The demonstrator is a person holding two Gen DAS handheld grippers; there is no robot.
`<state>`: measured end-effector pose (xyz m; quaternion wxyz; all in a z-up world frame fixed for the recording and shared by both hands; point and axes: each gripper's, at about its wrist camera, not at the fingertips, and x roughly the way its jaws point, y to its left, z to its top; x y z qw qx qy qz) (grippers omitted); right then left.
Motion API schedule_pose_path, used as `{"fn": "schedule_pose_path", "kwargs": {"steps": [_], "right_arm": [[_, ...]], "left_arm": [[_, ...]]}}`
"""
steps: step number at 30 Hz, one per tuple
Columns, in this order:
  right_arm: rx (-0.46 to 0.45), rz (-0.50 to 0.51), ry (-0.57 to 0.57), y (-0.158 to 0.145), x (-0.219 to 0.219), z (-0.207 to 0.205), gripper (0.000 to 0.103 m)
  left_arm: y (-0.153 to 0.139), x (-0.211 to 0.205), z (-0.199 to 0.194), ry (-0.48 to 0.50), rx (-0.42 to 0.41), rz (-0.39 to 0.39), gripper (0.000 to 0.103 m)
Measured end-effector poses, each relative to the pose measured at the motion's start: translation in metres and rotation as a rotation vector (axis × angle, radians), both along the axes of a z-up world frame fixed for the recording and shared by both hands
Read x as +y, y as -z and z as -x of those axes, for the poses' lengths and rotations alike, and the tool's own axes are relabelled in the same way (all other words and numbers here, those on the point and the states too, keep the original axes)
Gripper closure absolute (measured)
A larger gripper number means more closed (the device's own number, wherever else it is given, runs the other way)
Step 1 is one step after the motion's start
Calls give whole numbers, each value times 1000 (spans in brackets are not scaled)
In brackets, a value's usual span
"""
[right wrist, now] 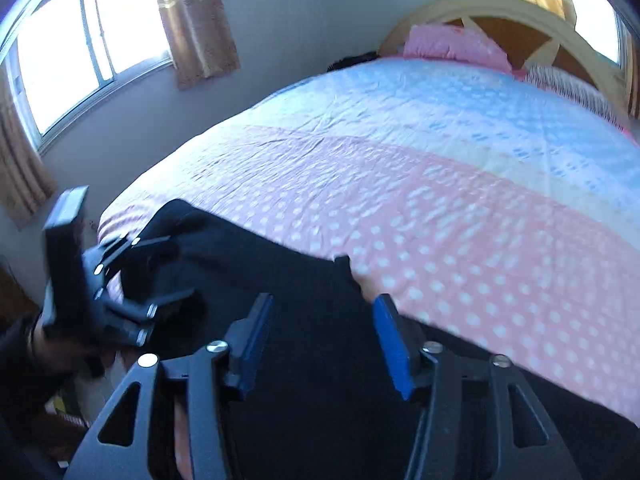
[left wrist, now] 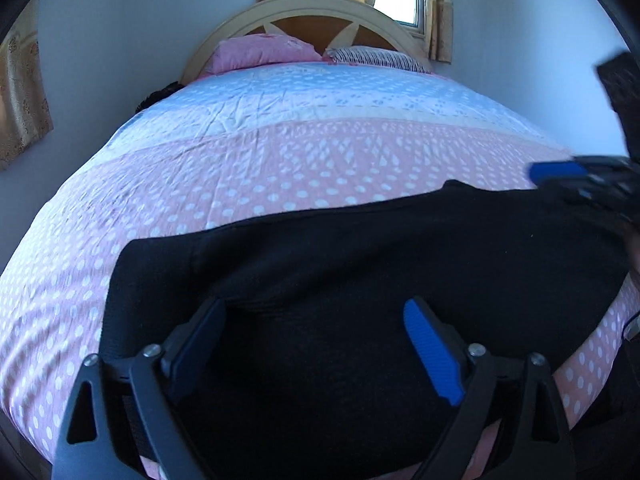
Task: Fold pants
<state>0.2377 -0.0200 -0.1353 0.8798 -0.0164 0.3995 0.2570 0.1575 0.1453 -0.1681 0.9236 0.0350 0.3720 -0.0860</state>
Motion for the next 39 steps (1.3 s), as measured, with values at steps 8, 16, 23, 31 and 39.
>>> {"fn": "schedule_pose_path", "kwargs": {"steps": [8,16,23,31,39], "right_arm": [[116,38,110,43,7,-48,59],[38,-26,159,18,-26,-20,58],[21,-12,126,12,-55,21,58],[25,79,129,41,-69,29,57],[23,112,139,42,-66,27,57]], "left_arm": [[4,-1,-2,3,15,13,2],[5,0,-2,4,14,17,0],[5,-1,-1,0,12,16,0],[1,7,-1,1,10,-9,0],[-27,23,12,6,-102,-23,0]]}}
